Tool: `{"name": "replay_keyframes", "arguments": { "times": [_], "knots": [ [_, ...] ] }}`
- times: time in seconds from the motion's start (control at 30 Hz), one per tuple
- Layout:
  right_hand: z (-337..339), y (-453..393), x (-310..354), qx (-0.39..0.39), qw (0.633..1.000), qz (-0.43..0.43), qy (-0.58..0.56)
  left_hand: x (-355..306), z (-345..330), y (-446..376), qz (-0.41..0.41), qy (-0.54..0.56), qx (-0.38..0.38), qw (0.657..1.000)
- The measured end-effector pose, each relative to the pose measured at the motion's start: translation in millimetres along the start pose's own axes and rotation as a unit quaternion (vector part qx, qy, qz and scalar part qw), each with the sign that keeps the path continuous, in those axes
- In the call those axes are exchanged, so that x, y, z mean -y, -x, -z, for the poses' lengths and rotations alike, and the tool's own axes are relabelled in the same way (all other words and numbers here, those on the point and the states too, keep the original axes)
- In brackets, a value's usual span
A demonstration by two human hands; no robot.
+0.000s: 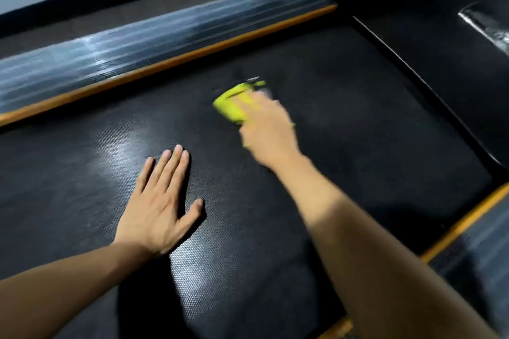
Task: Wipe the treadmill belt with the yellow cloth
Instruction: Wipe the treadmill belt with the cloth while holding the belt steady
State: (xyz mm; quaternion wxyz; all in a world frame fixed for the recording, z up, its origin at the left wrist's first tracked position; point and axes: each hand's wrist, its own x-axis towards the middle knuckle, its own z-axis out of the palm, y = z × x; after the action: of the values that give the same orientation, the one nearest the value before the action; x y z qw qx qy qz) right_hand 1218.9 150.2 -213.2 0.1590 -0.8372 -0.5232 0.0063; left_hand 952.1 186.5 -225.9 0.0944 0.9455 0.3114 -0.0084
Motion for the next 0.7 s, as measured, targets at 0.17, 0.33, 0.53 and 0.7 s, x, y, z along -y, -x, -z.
{"name": "replay_keyframes", "arguments": {
  "times": [0.17, 0.33, 0.53, 0.7],
  "knots": [
    [35, 6, -127, -0.012, 0.991, -0.132, -0.005, -1, -1, 0, 0.006, 0.001, 0.007, 1.000],
    [22, 12, -102, -0.039, 0.993, -0.109, -0.033, 0, -6, -1, 0.005, 0.002, -0.010, 1.000],
    [-11, 80, 28, -0.037, 0.996, 0.058, -0.048, 2, -9, -2, 0.000, -0.004, -0.033, 0.999],
    [-6, 93, 37, 0.022, 0.998, 0.041, -0.032, -8, -3, 13, 0.017, 0.006, -0.026, 1.000]
  ]
}}
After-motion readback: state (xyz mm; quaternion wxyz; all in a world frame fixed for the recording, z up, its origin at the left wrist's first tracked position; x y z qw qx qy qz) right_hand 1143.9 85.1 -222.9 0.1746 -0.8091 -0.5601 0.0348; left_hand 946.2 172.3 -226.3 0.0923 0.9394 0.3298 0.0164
